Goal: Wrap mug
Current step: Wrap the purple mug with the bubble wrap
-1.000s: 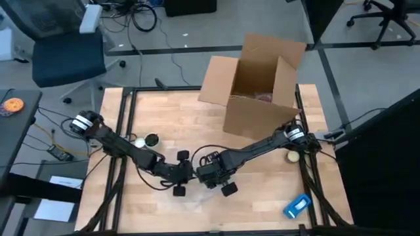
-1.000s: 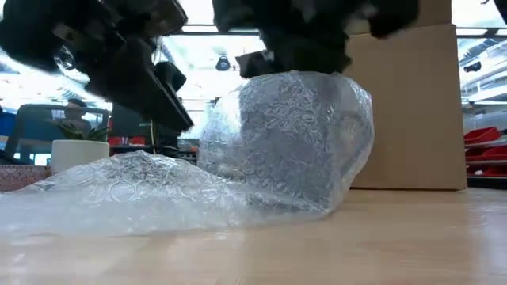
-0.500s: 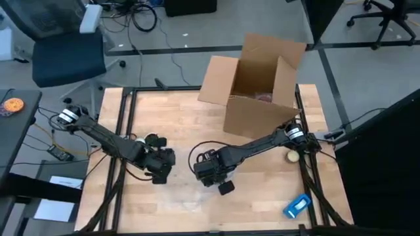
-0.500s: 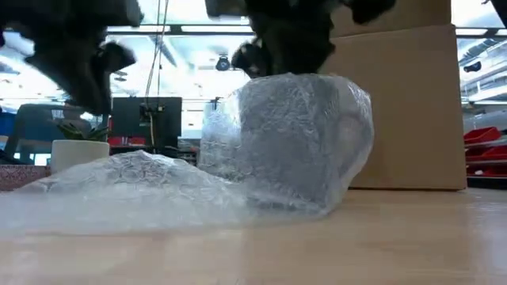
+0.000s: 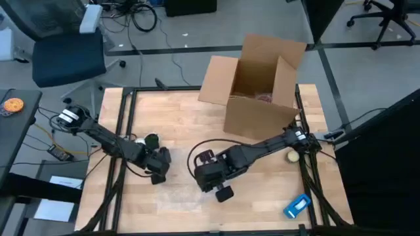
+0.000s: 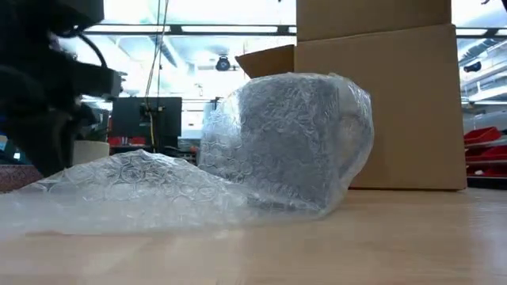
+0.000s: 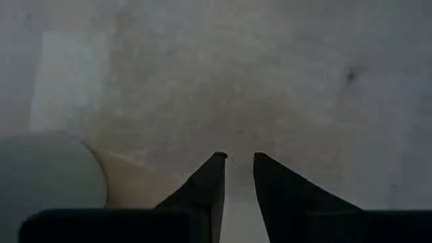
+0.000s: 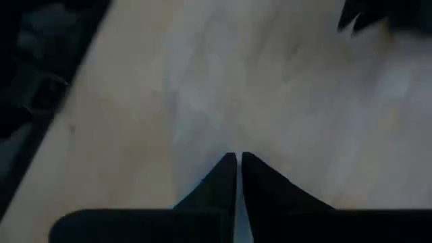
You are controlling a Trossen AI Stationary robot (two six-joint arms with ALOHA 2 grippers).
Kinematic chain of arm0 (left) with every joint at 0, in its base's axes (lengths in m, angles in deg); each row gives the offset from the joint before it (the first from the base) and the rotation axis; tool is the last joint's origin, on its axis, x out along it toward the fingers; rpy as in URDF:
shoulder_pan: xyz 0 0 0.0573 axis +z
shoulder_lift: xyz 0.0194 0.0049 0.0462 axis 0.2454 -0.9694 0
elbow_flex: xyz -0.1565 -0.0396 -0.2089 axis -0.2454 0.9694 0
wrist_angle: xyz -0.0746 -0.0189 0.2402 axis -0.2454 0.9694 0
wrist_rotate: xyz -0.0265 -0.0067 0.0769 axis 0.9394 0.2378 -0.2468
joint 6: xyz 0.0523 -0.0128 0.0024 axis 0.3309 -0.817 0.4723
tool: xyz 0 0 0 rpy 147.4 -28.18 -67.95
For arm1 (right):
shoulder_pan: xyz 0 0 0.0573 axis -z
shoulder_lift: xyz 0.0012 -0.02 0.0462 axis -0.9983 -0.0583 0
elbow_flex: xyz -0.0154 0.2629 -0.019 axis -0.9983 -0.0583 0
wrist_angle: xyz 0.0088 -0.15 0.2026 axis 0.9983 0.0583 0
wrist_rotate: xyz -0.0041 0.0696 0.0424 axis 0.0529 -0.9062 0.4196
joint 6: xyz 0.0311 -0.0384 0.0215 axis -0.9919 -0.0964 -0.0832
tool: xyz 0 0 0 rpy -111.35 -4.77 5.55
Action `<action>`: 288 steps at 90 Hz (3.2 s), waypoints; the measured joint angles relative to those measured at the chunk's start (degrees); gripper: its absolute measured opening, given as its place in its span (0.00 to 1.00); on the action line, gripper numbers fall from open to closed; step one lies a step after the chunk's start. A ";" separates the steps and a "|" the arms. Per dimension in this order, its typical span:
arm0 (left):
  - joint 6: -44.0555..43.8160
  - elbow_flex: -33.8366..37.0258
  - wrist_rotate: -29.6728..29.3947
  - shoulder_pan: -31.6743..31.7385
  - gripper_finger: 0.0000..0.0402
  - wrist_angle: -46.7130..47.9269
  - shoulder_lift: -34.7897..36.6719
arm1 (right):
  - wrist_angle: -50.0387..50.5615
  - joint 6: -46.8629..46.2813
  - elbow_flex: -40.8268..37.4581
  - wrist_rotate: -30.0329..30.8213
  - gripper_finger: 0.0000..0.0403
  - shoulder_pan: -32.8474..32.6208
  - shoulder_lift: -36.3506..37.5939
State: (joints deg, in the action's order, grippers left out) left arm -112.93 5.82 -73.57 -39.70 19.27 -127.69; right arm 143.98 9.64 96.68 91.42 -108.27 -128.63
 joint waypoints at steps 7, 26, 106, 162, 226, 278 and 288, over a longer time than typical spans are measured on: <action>-1.28 0.53 -2.79 0.07 0.16 -1.56 0.00 | -0.75 -0.13 1.03 1.08 0.00 -0.42 0.00; 3.23 1.95 -4.06 5.31 0.16 -6.03 0.00 | -5.63 -0.62 1.25 1.21 0.00 -0.47 -0.02; 16.91 -0.62 -1.40 12.72 0.43 4.75 -0.07 | -21.08 -4.45 0.40 -6.33 0.00 -4.27 -0.07; 17.09 9.62 -2.53 8.09 0.44 -19.16 0.24 | -24.85 -6.30 -2.72 -6.39 0.00 -7.38 -0.04; 24.28 6.64 -7.51 8.17 0.00 -34.12 -0.13 | -69.21 -15.14 -29.43 -16.98 0.00 0.32 -0.07; 36.77 -18.10 -12.54 0.02 0.00 -8.86 -0.04 | -35.61 -9.68 -29.27 7.49 0.00 6.01 12.76; 38.89 -18.71 -15.06 -2.26 0.00 -8.80 -0.04 | -31.39 -11.97 -29.34 7.17 0.00 9.26 12.74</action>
State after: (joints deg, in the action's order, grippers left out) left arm -74.04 -12.88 -88.62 -41.95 10.47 -127.74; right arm 112.59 -2.33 67.34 98.58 -99.01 -115.90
